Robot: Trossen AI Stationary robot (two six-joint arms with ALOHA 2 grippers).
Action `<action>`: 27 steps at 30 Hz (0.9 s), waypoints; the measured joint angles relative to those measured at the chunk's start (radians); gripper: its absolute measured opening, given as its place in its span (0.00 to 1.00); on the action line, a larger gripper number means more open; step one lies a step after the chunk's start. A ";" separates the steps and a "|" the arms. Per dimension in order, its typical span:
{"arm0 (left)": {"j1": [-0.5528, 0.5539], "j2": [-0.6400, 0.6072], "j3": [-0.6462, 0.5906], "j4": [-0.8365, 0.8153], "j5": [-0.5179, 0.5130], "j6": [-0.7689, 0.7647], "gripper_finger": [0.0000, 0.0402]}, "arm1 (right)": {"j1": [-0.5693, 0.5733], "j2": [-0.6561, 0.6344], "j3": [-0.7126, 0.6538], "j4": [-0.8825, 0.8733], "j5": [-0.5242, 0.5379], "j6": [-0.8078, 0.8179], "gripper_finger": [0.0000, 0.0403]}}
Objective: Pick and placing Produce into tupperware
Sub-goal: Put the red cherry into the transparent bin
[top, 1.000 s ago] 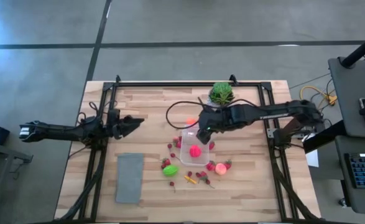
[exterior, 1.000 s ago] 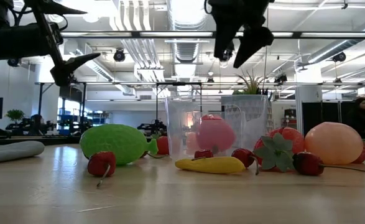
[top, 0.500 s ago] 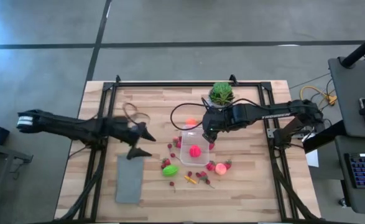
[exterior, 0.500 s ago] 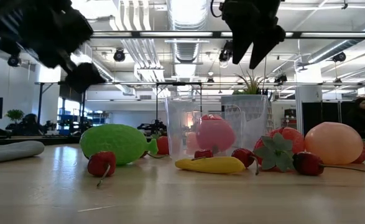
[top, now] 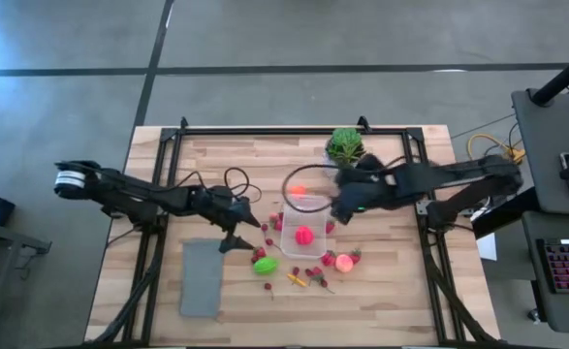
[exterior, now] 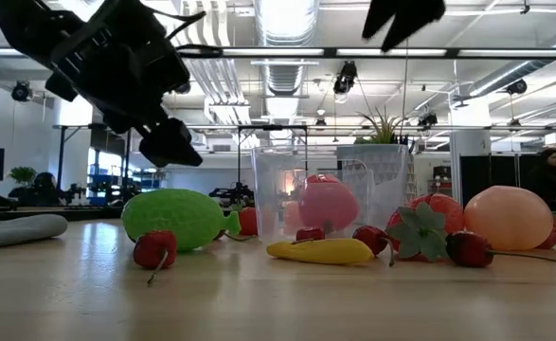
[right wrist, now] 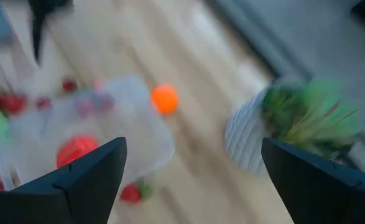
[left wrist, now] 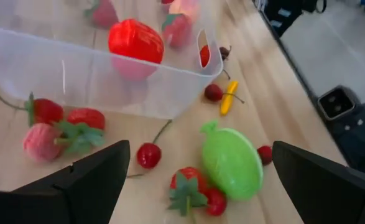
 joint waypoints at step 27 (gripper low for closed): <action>0.029 -0.002 -0.035 0.023 -0.059 -0.184 0.94 | 0.011 -0.274 -0.085 -0.069 0.132 0.187 0.91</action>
